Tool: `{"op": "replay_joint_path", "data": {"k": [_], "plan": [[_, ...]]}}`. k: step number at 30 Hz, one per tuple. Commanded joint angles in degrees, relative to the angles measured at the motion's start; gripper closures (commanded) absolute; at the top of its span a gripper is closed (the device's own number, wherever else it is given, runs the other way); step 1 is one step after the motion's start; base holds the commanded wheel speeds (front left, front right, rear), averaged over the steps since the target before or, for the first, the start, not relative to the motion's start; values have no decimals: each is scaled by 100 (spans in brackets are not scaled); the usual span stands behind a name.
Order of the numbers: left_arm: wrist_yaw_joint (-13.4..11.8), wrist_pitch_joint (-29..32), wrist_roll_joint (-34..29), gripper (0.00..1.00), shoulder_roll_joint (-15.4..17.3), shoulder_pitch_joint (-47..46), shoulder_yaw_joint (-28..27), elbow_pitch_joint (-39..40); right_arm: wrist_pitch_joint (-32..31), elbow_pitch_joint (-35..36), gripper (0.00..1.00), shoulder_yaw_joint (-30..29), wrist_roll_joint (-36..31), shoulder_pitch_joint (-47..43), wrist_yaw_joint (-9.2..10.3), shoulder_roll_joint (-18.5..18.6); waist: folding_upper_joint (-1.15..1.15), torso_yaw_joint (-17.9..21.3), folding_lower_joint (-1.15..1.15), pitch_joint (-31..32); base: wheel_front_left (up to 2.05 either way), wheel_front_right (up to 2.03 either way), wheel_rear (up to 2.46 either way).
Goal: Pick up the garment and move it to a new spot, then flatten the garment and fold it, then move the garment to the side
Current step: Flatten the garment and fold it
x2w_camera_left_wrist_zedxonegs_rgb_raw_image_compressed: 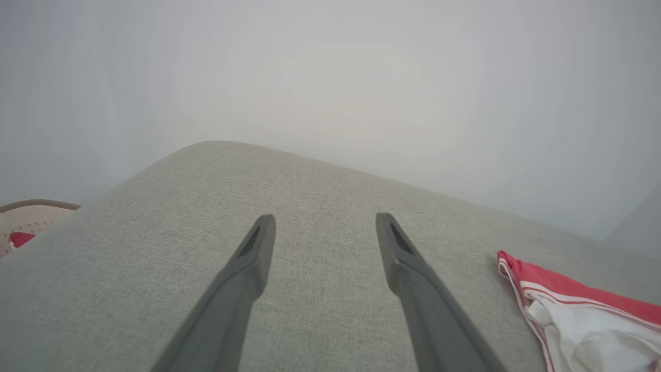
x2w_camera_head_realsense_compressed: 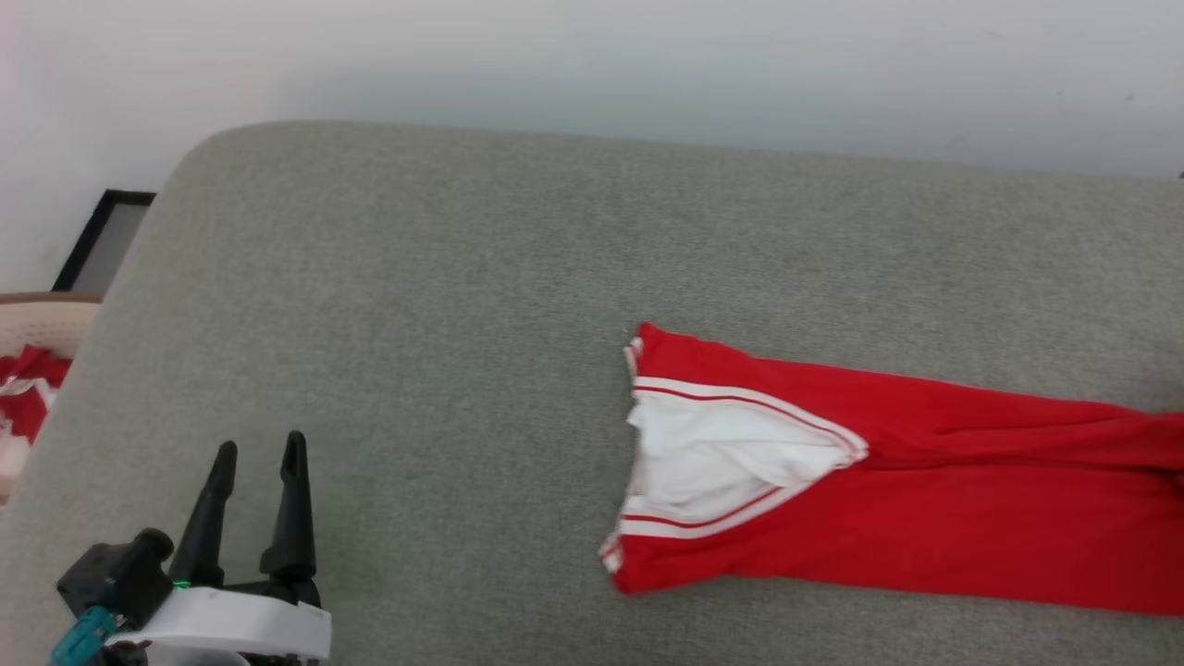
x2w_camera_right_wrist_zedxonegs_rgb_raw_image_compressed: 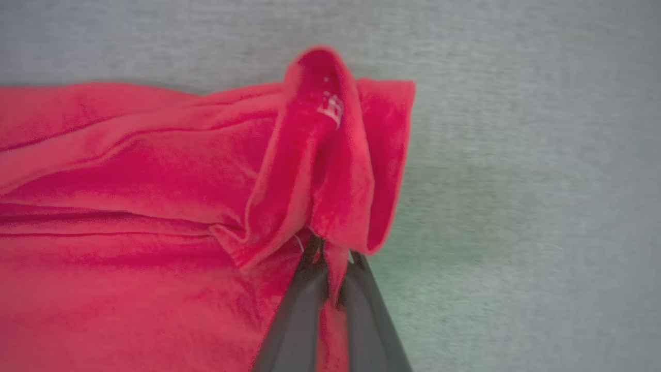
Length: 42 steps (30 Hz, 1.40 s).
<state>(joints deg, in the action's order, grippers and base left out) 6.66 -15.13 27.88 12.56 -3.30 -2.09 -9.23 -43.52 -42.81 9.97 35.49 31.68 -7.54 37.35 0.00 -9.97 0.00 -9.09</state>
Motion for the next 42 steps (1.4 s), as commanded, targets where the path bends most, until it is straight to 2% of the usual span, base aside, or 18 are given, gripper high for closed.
{"op": "replay_joint_path", "data": {"k": [1,6,10,14,19,23,29,34,42], "plan": [[42,4,-36,0,-23,-26,-22,-16,35,-74,100,-28,-50,86,11,103,0,80,0,-12,0,0,0],[71,4,-72,0,-54,-19,-70,-64,215,-378,100,-8,-334,283,10,313,0,191,0,-14,0,0,0],[87,4,-80,0,-84,29,-107,-101,218,-472,100,81,-424,419,10,247,0,274,0,30,0,0,0],[94,4,-74,0,-93,120,-161,-131,40,-121,100,329,-186,424,10,128,0,368,0,108,0,0,0],[86,3,-24,0,-98,202,-197,-188,-320,797,100,609,468,239,9,7,0,434,0,219,0,0,0],[87,3,11,0,-80,239,-155,-213,-657,1619,100,702,893,163,9,-256,0,420,0,290,0,0,0],[88,3,90,0,-61,115,4,-292,-891,2557,100,904,742,41,9,-955,0,240,0,328,0,0,0],[88,3,172,0,-62,-43,203,-366,-910,2778,100,1105,400,27,8,-1594,0,-15,0,316,0,0,0],[89,3,261,0,-130,-246,408,-511,-741,2517,100,1546,-34,75,8,-2228,0,-348,0,282,0,0,0]]}}
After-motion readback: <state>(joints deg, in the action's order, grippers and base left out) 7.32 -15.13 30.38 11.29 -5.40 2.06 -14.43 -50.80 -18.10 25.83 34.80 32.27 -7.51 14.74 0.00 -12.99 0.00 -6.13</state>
